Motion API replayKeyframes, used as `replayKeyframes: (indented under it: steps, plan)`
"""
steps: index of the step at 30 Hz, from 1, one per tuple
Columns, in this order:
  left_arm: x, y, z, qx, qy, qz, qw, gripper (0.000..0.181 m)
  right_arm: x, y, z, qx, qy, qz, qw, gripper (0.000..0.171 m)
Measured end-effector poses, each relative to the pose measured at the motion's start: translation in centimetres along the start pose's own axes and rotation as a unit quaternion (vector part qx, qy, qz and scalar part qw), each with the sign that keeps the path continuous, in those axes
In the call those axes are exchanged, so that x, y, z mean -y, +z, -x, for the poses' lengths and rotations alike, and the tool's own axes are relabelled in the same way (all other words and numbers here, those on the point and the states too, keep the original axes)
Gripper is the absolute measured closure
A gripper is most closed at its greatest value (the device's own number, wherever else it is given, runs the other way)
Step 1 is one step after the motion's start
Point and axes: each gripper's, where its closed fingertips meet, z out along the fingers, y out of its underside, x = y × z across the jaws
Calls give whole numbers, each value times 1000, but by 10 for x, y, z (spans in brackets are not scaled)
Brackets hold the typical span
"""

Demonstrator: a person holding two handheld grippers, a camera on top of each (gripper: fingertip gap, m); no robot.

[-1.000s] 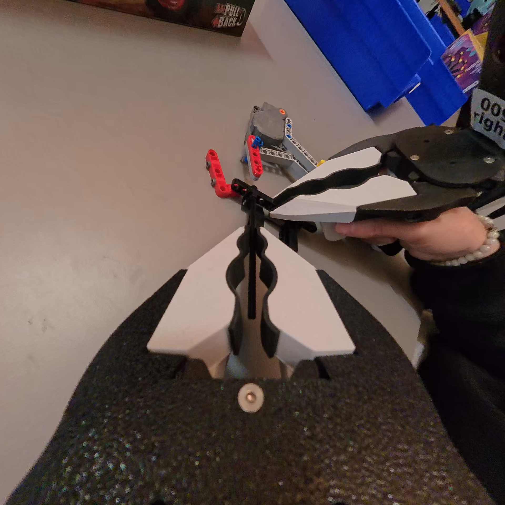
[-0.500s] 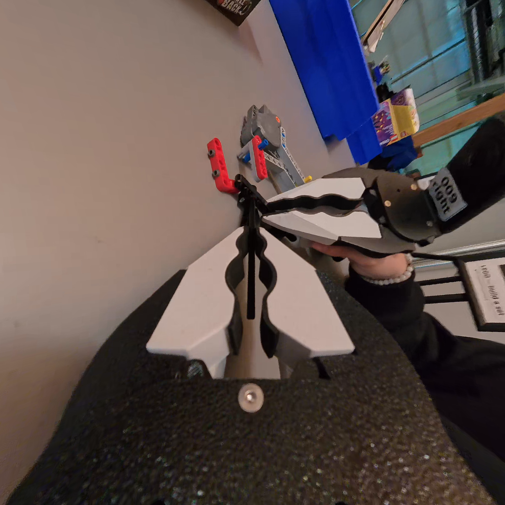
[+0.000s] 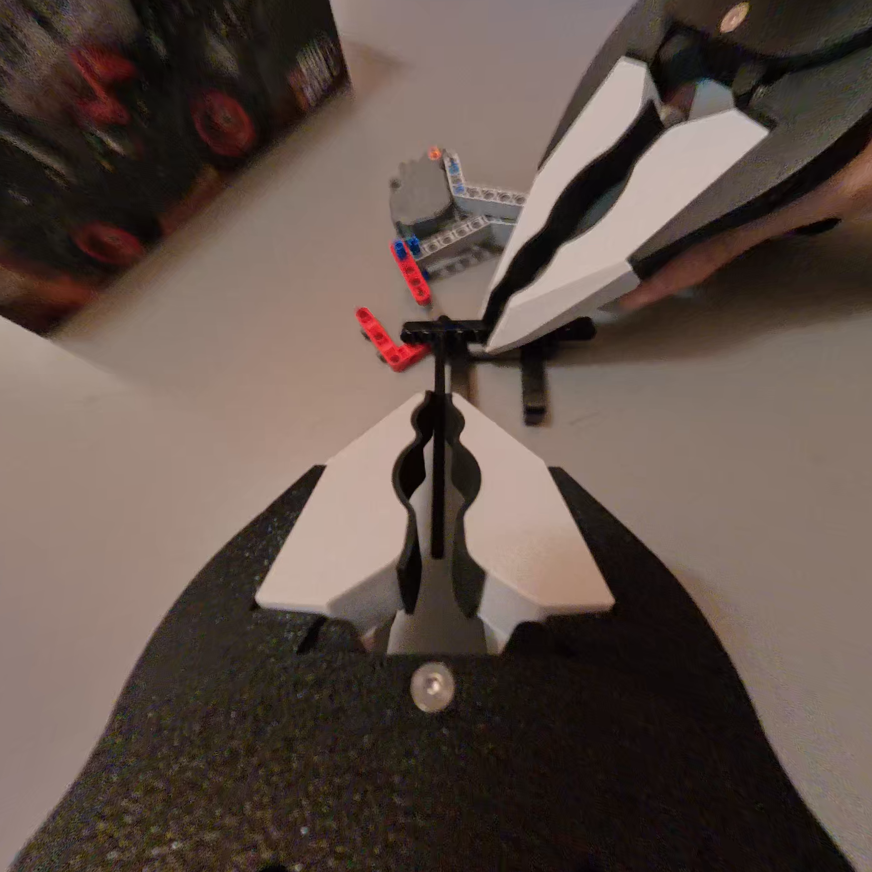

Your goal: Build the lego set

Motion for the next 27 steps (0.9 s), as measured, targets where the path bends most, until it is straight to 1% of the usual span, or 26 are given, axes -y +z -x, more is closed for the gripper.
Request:
replayKeyframes:
  steps: [1,3,6,9,11,15,18,23,27]
  plan:
    - [-1,0,1,10,37,5,999,180,0,0,0,4,1,1,1000,162]
    - [-2,1,3,26,99,15,995,180,0,0,0,8,3,1,1000,162]
    - [-2,-1,3,34,151,18,988,180,0,0,-1,2,-1,1,1000,162]
    - [-3,-2,4,65,210,33,975,180,0,0,-1,-15,-22,1,1000,163]
    - [-2,-3,4,80,215,50,972,180,0,1,0,-25,-35,2,999,163]
    - [-4,-2,3,114,168,90,975,180,0,1,-1,-50,-61,2,997,163]
    - [-2,-2,3,140,167,108,970,180,1,2,-2,-72,-81,2,994,162]
    - [2,-1,4,168,243,101,950,180,2,3,-4,-65,-72,2,995,162]
    - [4,-1,4,196,328,94,919,179,2,3,-4,-55,-83,3,995,162]
